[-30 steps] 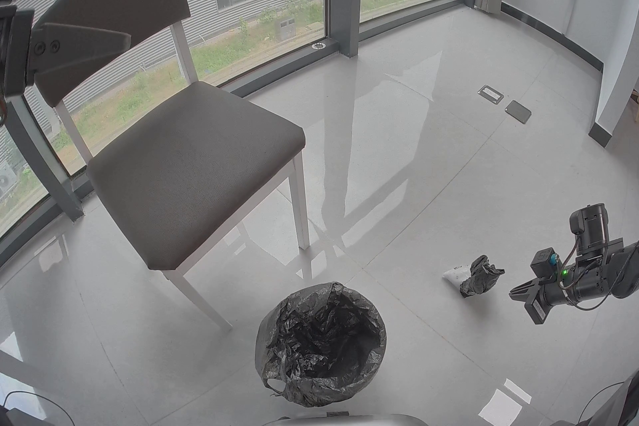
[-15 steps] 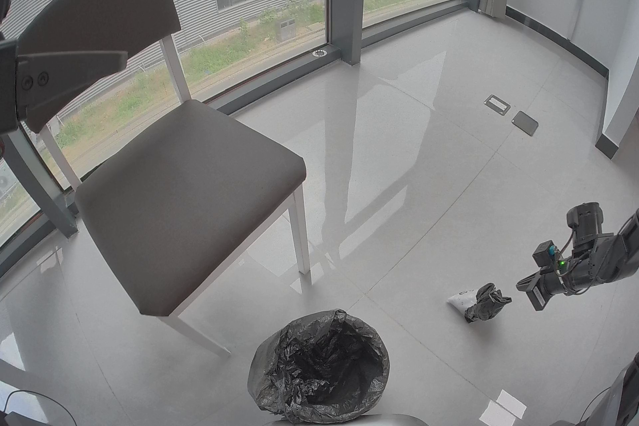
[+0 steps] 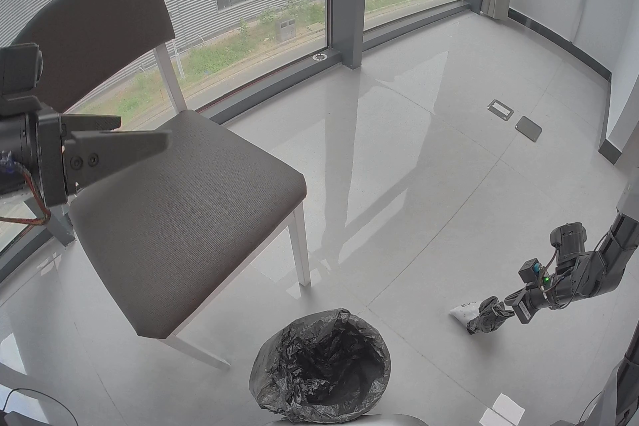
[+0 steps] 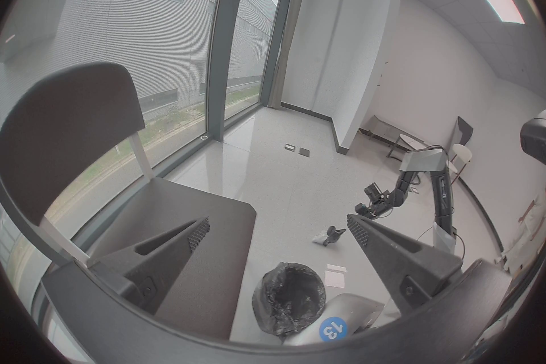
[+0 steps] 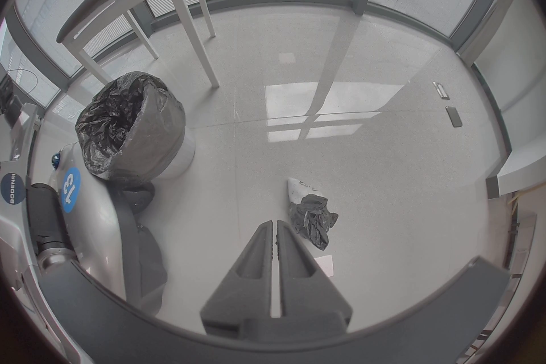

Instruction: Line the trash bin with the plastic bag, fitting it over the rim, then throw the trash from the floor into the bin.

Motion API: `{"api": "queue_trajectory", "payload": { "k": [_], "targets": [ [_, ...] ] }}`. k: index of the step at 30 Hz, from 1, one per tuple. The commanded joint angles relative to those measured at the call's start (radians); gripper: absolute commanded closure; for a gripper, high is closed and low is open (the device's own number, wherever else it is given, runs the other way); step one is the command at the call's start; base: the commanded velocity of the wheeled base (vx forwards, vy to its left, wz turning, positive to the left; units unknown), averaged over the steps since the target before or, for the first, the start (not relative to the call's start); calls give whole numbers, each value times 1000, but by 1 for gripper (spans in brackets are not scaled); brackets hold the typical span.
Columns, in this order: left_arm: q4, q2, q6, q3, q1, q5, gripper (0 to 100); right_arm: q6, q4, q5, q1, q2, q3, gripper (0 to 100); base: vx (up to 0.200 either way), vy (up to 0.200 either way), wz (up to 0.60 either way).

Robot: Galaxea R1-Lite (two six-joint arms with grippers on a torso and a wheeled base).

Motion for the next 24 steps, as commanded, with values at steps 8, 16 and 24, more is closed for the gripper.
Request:
{"api": "queue_trajectory", "payload": {
  "k": [8,16,24],
  "targets": [
    [-50,35,7,33,-34,9,0,1,-26,1,-4,80,4,100,-175,0,0],
    [-231,77,-6,99,-31,12,0,0,-138,-5,-47,241,-122,100,0,0,0],
    [-239,98,-52,114,-48,74,0,-3,-130,-3,-101,335,-317,100,0,0,0]
  ]
}}
